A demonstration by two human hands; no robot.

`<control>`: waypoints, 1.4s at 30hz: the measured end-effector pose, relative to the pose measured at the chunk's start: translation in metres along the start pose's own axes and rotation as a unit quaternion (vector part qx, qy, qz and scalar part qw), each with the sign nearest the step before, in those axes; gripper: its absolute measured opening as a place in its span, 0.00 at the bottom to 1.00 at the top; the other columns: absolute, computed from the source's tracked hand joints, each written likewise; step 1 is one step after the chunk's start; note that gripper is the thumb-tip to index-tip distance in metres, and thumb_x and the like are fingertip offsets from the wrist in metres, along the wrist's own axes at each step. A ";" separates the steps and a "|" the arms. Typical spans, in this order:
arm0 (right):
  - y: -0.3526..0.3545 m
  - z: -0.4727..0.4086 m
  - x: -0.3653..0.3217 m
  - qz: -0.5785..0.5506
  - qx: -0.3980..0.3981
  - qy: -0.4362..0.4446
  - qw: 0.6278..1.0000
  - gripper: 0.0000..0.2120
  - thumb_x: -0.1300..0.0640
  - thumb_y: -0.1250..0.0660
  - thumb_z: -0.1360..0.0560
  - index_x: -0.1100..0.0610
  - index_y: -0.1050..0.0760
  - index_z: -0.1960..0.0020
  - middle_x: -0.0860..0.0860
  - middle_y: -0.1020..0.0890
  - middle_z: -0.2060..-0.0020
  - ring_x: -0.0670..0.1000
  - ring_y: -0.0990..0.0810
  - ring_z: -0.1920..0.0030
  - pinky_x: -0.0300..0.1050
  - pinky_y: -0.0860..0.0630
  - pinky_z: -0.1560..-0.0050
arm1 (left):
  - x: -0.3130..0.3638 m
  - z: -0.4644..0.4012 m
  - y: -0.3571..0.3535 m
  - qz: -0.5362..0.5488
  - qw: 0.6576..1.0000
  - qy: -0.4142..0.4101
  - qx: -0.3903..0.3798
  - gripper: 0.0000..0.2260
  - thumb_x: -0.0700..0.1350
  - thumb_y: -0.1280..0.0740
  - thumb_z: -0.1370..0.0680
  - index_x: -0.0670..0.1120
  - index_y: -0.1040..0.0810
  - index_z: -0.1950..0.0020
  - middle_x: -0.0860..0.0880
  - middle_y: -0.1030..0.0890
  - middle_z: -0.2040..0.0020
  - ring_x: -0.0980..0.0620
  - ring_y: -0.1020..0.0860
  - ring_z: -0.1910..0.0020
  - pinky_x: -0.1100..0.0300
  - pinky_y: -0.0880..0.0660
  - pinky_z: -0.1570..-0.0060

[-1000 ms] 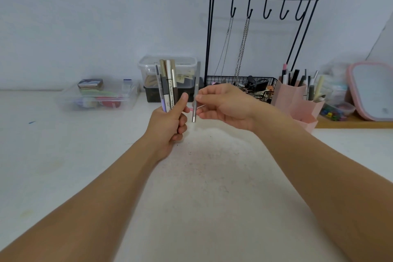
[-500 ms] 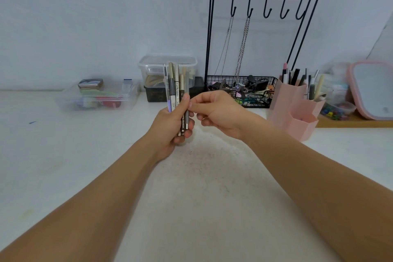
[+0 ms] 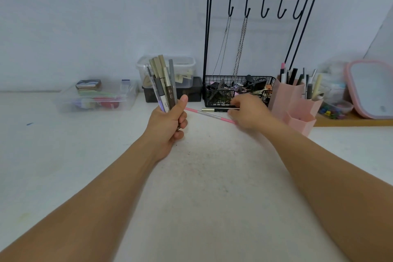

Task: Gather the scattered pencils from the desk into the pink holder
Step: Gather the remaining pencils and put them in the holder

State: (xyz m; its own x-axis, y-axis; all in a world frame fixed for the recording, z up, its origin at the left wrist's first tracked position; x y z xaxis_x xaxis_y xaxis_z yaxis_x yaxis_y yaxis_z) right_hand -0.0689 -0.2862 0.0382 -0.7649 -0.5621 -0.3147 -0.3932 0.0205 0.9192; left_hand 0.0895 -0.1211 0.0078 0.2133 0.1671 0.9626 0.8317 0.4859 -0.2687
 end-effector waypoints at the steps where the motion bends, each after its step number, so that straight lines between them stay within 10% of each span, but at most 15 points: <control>1: -0.004 0.001 0.003 0.014 -0.013 -0.003 1.000 0.12 0.55 0.33 0.22 0.61 0.20 0.42 0.58 0.16 0.45 0.60 0.20 0.45 0.54 0.22 0.43 | 0.000 0.000 0.000 -0.002 1.000 0.002 0.003 0.11 0.55 0.29 0.22 0.51 0.26 0.55 0.52 0.31 0.70 0.55 0.33 0.70 0.65 0.40 0.77; 16: 0.018 -0.002 -0.019 -0.124 0.034 0.033 0.991 0.04 0.60 0.31 0.22 0.61 0.20 0.50 0.49 0.22 0.61 0.52 0.23 0.56 0.43 0.29 0.54 | -0.006 -0.001 0.004 -0.007 0.999 0.031 0.008 0.15 0.54 0.29 0.22 0.49 0.31 0.60 0.51 0.30 0.71 0.55 0.34 0.70 0.66 0.43 0.82; 28: -0.003 0.048 -0.122 -0.477 -0.188 0.067 0.856 0.04 0.64 0.32 0.21 0.64 0.23 0.47 0.58 0.20 0.62 0.49 0.21 0.66 0.39 0.22 0.65 | -0.005 0.004 0.003 0.014 0.999 0.049 0.014 0.18 0.60 0.33 0.21 0.45 0.19 0.54 0.48 0.20 0.67 0.53 0.19 0.67 0.60 0.22 0.71; 38: -0.006 0.048 -0.111 -0.452 -0.120 0.047 0.883 0.08 0.62 0.25 0.26 0.66 0.18 0.50 0.65 0.16 0.59 0.51 0.20 0.65 0.37 0.26 0.70 | -0.006 0.007 0.001 0.021 0.997 0.067 0.013 0.22 0.60 0.36 0.19 0.42 0.17 0.47 0.44 0.13 0.59 0.50 0.13 0.62 0.60 0.21 0.72; 42: -0.003 0.045 -0.106 -0.419 -0.089 0.057 0.902 0.07 0.61 0.24 0.28 0.65 0.17 0.53 0.51 0.18 0.67 0.36 0.24 0.75 0.27 0.31 0.73 | -0.007 0.005 0.004 -0.001 0.998 0.059 0.020 0.23 0.63 0.36 0.21 0.43 0.17 0.50 0.45 0.16 0.63 0.51 0.15 0.65 0.60 0.22 0.73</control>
State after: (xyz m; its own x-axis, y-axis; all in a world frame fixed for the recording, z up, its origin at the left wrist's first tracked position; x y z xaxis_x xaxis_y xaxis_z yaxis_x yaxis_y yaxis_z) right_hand -0.0097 -0.1892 0.0581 -0.1761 -0.4002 -0.8993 -0.7132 -0.5778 0.3968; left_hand 0.0889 -0.1158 -0.0001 0.2722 0.0648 0.9601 0.8113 0.5210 -0.2652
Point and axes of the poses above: each hand's wrist, its own z-axis away from the middle knuckle, its own y-axis out of the back of the hand, x = y × z, the point moved 10 cm from there along -z, towards the middle knuckle
